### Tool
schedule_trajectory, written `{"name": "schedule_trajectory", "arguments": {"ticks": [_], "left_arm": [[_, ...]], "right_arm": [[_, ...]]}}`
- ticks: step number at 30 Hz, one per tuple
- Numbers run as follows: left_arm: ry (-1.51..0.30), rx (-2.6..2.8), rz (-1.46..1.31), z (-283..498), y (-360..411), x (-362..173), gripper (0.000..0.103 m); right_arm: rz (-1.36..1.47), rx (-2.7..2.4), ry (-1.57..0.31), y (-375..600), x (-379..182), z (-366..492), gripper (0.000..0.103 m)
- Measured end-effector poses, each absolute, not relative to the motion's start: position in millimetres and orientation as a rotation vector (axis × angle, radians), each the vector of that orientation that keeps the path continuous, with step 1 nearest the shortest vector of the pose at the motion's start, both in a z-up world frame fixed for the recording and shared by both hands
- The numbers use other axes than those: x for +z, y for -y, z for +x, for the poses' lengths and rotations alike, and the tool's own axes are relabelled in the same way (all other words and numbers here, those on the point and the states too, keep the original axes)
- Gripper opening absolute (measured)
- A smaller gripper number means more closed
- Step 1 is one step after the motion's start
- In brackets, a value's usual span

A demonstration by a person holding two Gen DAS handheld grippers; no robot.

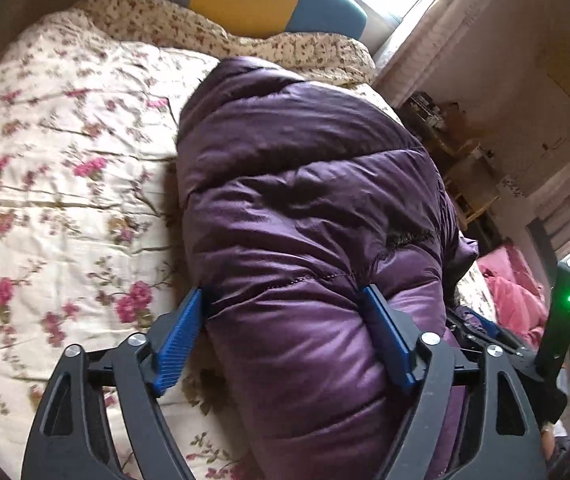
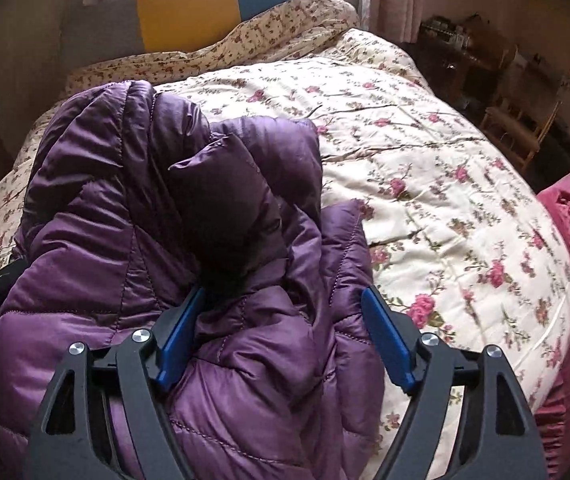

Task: Fold large clothes

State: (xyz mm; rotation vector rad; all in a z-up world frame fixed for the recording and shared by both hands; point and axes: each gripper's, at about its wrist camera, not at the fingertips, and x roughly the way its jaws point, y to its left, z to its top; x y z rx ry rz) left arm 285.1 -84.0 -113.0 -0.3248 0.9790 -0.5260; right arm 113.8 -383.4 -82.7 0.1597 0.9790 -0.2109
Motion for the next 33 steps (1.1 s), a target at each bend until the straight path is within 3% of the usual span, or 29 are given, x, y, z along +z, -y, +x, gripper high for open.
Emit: {"name": "schedule_trajectory", "arguments": {"ticks": [6, 10, 14, 24, 33], "left_arm": [[-0.996, -0.59, -0.343, 298, 97, -120, 0.081], [-0.969, -0.628, -0.333, 296, 98, -115, 0.061], [-0.948, -0.659, -0.328, 289, 93, -105, 0.049], [-0.908, -0.658, -0.345, 265, 59, -85, 0.045], [-0.827, -0.571, -0.368, 222, -20, -62, 0.045]], "right_arm": [[0.157, -0.164, -0.966, 378, -89, 115, 0.049], [0.127, -0.147, -0.951, 371, -87, 114, 0.035], [0.09, -0.127, -0.935, 365, -81, 112, 0.023], [0.056, -0.09, -0.917, 328, -65, 94, 0.019], [0.017, 0.031, -0.912, 255, -54, 76, 0.018]]}}
